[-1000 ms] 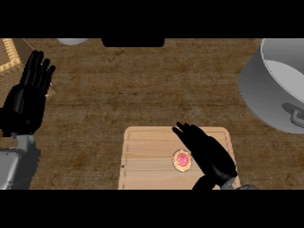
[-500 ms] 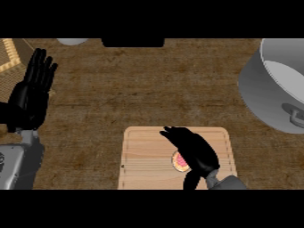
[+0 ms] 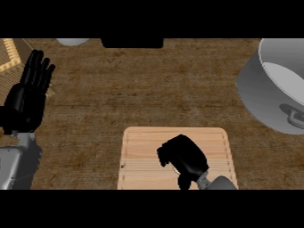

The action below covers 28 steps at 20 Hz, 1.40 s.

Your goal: Pick the cupcake from the cutting board and place it in the pot

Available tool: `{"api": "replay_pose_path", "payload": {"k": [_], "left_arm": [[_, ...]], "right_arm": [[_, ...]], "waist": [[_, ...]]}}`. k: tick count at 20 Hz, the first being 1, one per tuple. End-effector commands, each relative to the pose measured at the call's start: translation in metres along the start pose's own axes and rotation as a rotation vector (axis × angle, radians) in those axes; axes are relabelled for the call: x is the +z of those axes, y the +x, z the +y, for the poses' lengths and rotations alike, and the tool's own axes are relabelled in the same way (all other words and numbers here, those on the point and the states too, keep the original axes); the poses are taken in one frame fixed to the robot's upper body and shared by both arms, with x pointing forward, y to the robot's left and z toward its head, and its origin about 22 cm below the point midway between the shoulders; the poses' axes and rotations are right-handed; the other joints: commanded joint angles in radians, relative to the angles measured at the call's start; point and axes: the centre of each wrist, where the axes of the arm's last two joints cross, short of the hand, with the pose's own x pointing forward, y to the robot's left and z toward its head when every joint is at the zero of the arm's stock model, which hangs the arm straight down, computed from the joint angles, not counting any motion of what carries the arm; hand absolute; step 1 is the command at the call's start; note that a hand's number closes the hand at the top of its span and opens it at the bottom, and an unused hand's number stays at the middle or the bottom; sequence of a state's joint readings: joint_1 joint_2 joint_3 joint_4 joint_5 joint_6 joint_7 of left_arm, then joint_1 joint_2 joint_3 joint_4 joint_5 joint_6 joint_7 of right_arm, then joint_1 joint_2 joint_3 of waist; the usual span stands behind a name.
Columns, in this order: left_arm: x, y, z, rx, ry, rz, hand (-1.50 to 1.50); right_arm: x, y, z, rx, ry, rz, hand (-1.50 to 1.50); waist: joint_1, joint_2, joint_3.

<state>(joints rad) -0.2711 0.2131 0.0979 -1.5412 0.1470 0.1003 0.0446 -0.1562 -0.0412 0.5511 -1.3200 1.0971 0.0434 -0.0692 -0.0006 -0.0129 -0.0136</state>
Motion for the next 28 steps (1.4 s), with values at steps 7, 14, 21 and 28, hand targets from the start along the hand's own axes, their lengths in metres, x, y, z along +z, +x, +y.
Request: {"api": "replay_pose_path", "payload": {"k": [7, 14, 21, 28], "left_arm": [[0.004, -0.001, 0.010, -0.001, 0.007, 0.010, 0.00], [-0.010, 0.003, 0.005, -0.012, 0.002, 0.013, 0.00], [0.002, -0.005, 0.008, -0.013, 0.024, 0.012, 0.00], [-0.004, -0.007, 0.002, 0.004, 0.015, 0.004, 0.00]], "right_arm": [[0.017, 0.013, -0.009, 0.087, -0.180, 0.092, 1.50], [-0.008, 0.061, -0.029, 0.090, -0.189, 0.100, 1.50], [0.014, 0.084, -0.081, 0.121, -0.517, 0.295, 1.50], [0.061, 0.047, -0.138, 0.124, -0.834, 0.398, 1.50]], "waist": [[-0.004, 0.011, 0.013], [0.003, 0.013, 0.014], [-0.008, 0.009, 0.013], [-0.018, 0.011, 0.014]]}}
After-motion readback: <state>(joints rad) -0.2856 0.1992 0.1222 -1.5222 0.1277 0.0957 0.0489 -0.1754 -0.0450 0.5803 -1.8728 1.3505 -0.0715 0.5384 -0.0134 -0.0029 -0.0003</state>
